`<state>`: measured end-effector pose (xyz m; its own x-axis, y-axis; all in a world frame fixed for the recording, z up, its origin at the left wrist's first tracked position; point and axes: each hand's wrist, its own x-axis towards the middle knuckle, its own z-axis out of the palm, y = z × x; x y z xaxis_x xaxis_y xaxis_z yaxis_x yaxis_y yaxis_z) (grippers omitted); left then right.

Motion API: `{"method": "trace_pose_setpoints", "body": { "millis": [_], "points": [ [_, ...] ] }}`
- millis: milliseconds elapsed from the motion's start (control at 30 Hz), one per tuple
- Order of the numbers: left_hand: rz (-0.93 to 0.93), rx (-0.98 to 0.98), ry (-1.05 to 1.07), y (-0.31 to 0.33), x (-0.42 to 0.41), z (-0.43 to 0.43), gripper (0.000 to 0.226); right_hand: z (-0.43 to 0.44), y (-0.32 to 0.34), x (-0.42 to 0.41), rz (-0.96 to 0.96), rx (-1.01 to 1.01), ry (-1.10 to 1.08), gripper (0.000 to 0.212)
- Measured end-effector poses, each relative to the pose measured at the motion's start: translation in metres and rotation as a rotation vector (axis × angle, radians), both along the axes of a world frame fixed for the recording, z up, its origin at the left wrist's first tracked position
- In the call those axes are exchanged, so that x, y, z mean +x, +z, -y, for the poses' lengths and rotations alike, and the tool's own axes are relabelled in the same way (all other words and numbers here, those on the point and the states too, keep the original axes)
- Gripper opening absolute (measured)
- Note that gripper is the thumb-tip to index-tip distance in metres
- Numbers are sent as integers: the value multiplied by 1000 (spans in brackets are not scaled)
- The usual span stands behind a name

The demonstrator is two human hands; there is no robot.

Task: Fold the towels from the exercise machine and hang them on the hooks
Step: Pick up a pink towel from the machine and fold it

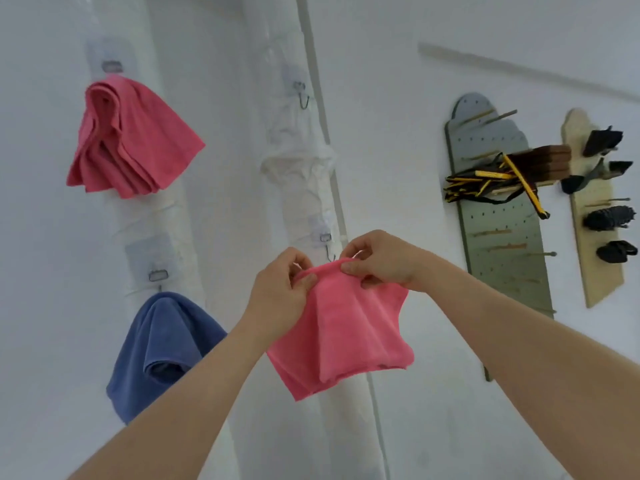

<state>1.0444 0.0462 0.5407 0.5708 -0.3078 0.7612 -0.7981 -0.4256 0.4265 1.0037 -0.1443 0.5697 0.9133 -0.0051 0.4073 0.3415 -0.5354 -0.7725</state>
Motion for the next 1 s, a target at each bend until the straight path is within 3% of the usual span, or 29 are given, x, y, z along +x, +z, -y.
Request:
{"method": "trace_pose_setpoints", "body": {
  "millis": [167, 267, 433, 567, 667, 800, 867, 1000],
  "points": [
    [279, 161, 158, 20, 61, 22, 23, 0, 18, 64, 282, -119, -313, 7],
    [341, 283, 248, 24, 92, 37, 42, 4, 18, 95, 383, -104, -418, 7],
    [357, 386, 275, 20, 127, 59, 44, 14, -4, 137, 421, 18, -508, 8],
    [372, 349, 278, -12, 144, 67, 44, 19, -37, 155, 269, 324, -459, 7],
    [297, 202, 248, -31, 142, 72, 36, 18, -55, 150, 189, 548, -349, 4],
    [277, 110, 335, -31, 132, 78, 33, 18, -57, 132, 153, 736, -143, 16],
    [189, 111, 210, -28, 135, 76, 39, 22, -51, 124, 159, 661, -123, 24],
    [29, 70, 20, -27, 130, 71, 43, 17, -45, 117, 108, 311, -52, 24]
  ]
}}
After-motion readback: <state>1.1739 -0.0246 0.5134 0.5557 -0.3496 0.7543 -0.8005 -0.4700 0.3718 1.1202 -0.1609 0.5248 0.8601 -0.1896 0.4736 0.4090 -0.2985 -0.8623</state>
